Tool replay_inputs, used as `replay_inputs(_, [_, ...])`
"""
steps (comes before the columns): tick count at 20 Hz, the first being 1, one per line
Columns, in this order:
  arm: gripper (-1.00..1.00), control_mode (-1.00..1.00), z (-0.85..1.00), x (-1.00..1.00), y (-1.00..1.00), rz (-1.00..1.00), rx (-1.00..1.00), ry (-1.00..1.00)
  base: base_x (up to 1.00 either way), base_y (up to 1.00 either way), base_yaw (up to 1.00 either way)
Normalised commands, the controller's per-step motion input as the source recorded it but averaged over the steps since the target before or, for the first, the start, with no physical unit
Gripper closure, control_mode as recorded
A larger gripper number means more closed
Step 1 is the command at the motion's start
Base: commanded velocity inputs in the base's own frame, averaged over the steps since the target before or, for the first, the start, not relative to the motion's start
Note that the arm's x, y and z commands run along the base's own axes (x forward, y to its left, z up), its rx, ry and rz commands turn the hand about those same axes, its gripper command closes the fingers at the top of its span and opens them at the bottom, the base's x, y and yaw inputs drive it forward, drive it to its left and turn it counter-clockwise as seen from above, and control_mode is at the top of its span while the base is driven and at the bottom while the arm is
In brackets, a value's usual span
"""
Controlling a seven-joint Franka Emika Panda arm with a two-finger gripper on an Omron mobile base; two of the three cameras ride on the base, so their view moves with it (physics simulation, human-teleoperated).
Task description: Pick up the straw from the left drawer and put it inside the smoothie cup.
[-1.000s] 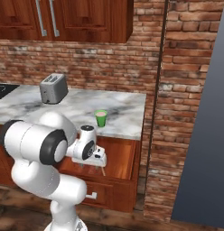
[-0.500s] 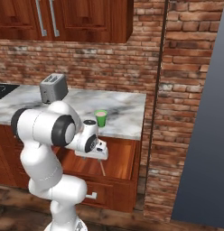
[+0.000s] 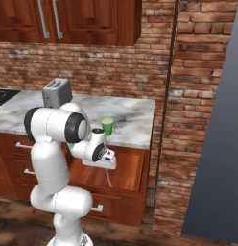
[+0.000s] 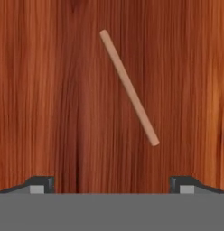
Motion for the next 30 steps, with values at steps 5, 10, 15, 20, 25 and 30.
replay_inputs(5, [-1.00, -1.00, -0.42, 0.17, 0.00, 0.00, 0.00, -0.01, 0.00, 0.00, 0.00])
replay_inputs(10, [-1.00, -1.00, -0.38, 0.16, 0.00, 0.00, 0.00, -0.01, 0.00, 0.00, 0.00])
replay_inputs(15, [-1.00, -1.00, -0.26, 0.18, 0.00, 0.00, 0.00, -0.02, 0.00, 0.00, 0.00])
replay_inputs(20, [-1.00, -1.00, -0.20, 0.16, -0.11, 0.00, 0.00, -0.03, 0.00, 0.00, 0.00])
replay_inputs(25, [-1.00, -1.00, -0.22, 0.13, -0.18, 0.00, 0.00, -0.03, 0.00, 0.00, 0.00])
replay_inputs(30, [-1.00, -1.00, -0.19, 0.25, -0.02, 0.00, 0.00, -0.03, 0.00, 0.00, 0.00])
